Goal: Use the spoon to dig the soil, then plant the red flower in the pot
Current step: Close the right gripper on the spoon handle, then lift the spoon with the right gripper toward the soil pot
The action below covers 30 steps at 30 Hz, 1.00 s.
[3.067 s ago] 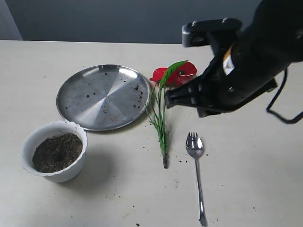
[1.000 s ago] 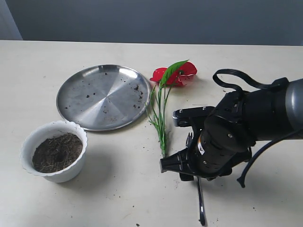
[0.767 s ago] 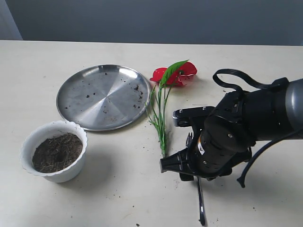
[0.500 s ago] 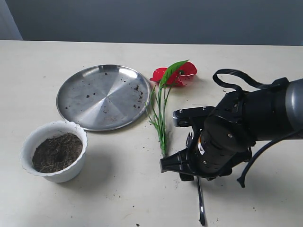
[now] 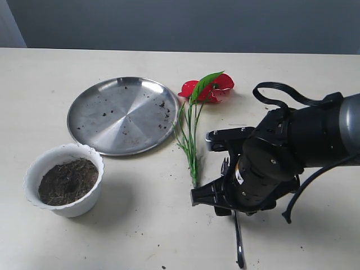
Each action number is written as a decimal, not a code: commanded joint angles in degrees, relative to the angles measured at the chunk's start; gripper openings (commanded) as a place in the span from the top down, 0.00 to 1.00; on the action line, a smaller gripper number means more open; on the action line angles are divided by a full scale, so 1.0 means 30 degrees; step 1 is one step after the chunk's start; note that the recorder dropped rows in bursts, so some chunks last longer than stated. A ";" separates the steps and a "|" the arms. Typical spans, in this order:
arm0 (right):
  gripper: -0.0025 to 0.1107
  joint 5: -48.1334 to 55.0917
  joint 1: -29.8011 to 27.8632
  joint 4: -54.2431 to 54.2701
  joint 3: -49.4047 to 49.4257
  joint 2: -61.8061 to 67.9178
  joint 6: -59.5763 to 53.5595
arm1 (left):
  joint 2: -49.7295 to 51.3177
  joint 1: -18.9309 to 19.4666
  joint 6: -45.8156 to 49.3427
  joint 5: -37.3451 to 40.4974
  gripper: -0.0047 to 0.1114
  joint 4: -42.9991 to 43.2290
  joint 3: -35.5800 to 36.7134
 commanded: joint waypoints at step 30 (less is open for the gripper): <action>0.98 0.3634 -0.0004 -0.2558 0.0059 -0.1806 0.0869 | -0.0079 -0.0029 -0.0094 -0.0137 0.96 -0.0016 0.0038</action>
